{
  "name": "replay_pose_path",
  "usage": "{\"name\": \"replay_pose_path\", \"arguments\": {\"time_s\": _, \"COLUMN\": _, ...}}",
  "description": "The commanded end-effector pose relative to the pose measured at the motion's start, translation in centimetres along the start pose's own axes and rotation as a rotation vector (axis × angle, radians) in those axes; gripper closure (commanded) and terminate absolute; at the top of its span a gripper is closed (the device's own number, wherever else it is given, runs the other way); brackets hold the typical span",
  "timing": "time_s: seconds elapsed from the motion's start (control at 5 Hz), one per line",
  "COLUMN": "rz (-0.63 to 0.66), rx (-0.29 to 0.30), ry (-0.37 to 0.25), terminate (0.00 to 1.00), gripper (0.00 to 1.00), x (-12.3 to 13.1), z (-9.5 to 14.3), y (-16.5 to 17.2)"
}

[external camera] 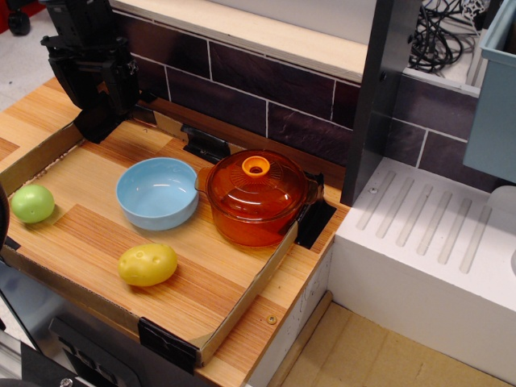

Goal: Put pear in bowl

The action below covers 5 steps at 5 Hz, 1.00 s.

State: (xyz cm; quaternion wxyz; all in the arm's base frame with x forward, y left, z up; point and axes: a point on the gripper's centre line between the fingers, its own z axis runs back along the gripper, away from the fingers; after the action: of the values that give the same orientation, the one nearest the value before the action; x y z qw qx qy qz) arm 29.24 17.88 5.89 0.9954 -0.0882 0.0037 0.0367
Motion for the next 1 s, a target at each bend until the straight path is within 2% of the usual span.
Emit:
{"name": "replay_pose_path", "arguments": {"time_s": 0.0, "rz": 0.000, "rx": 0.000, "ry": 0.000, "terminate": 0.00, "gripper": 0.00, "x": 0.0, "z": 0.0, "y": 0.0}}
{"name": "replay_pose_path", "arguments": {"time_s": 0.2, "rz": 0.056, "rx": 0.006, "ry": -0.073, "terminate": 0.00, "gripper": 0.00, "x": -1.7, "z": 1.5, "y": -0.6}}
{"name": "replay_pose_path", "arguments": {"time_s": 0.4, "rz": 0.180, "rx": 0.006, "ry": -0.134, "terminate": 0.00, "gripper": 0.00, "x": -3.2, "z": 3.2, "y": -1.2}}
{"name": "replay_pose_path", "arguments": {"time_s": 0.6, "rz": 0.238, "rx": 0.031, "ry": -0.204, "terminate": 0.00, "gripper": 0.00, "x": -5.0, "z": 4.9, "y": -1.5}}
{"name": "replay_pose_path", "arguments": {"time_s": 0.8, "rz": 0.395, "rx": 0.097, "ry": -0.211, "terminate": 0.00, "gripper": 0.00, "x": -6.6, "z": 4.5, "y": -1.2}}
